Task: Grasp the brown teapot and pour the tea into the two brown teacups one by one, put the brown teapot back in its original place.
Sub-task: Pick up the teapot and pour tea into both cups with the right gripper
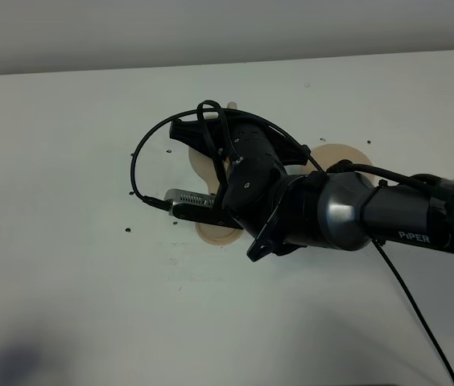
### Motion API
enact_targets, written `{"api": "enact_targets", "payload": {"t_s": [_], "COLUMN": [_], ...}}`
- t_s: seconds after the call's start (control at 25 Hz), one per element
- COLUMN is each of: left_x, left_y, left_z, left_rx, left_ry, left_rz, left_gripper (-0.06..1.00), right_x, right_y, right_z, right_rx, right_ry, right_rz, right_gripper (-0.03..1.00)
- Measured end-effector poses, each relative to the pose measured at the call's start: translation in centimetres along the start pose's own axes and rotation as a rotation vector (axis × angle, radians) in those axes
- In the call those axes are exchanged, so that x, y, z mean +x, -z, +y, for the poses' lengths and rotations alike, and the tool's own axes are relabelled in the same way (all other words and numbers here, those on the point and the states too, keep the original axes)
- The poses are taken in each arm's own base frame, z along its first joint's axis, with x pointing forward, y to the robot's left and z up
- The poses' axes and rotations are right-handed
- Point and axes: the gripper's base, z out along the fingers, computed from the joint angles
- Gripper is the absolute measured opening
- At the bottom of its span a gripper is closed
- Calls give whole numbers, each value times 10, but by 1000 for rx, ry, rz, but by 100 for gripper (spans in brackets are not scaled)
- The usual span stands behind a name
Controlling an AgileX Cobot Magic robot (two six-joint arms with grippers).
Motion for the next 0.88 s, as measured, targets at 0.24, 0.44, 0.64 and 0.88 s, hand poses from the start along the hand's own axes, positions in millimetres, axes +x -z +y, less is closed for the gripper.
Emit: {"api": "enact_targets", "payload": {"t_s": [0.24, 0.44, 0.64, 0.88], "left_x": [0, 0, 0, 0], "left_y": [0, 0, 0, 0], "left_z": [0, 0, 0, 0], "left_rx": [0, 0, 0, 0], "left_ry": [0, 0, 1, 1], "left_rz": [0, 0, 0, 0], "left_gripper": [43, 43, 43, 43], "right_x": [-9, -9, -9, -13], "right_y": [-6, -6, -5, 0], "right_z": [5, 6, 5, 0], "right_rx": [-30, -49, -52, -47], "right_ry": [16, 21, 23, 30], "right_rz": [3, 30, 39, 50], "right_gripper": [10, 10, 10, 10]}}
